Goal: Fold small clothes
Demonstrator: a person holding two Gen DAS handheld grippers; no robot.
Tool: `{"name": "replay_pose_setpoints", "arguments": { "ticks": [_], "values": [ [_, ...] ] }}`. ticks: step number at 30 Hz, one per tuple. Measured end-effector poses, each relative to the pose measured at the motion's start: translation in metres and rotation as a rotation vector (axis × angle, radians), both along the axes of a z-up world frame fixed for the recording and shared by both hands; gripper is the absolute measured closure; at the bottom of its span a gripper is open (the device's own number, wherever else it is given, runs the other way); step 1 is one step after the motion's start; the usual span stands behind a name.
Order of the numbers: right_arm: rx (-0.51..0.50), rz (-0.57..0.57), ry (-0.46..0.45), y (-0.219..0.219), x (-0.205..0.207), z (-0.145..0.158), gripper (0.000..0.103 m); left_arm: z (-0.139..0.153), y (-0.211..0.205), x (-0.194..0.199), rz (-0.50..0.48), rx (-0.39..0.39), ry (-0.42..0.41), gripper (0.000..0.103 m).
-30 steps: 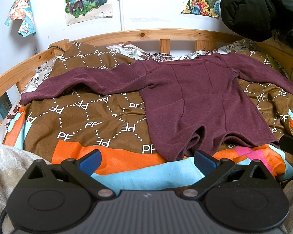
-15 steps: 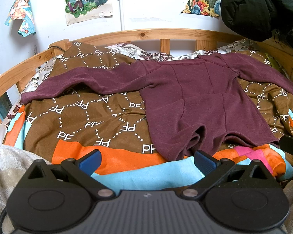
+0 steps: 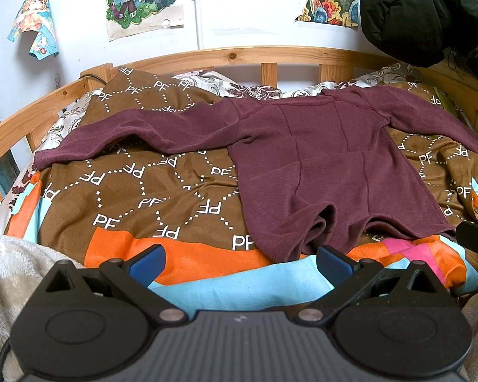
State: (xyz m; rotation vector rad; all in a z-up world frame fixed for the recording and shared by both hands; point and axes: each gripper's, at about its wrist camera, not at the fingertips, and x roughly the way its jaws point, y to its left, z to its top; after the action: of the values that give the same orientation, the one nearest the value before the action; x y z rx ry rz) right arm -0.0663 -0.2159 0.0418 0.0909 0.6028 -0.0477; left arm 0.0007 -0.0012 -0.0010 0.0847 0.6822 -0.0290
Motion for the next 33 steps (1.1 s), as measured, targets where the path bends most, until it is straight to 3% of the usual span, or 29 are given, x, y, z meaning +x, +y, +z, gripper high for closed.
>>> {"name": "replay_pose_setpoints", "arguments": {
  "ticks": [11, 17, 22, 33],
  "values": [
    [-0.006, -0.01, 0.02, 0.001, 0.002, -0.001, 0.0, -0.001, 0.002, 0.002, -0.002, 0.004, 0.008, 0.001],
    [0.009, -0.05, 0.116, -0.003, 0.016, 0.001, 0.0, -0.007, 0.003, 0.015, -0.005, 0.003, 0.056, 0.001],
    [0.016, -0.055, 0.173, -0.008, 0.033, 0.008, 0.0, -0.004, -0.002, 0.038, -0.012, 0.008, 0.086, 0.001],
    [-0.016, -0.062, 0.18, -0.029, 0.094, 0.028, 0.0, 0.004, -0.009, 0.127, -0.05, -0.053, 0.133, 0.001]
  ]
}}
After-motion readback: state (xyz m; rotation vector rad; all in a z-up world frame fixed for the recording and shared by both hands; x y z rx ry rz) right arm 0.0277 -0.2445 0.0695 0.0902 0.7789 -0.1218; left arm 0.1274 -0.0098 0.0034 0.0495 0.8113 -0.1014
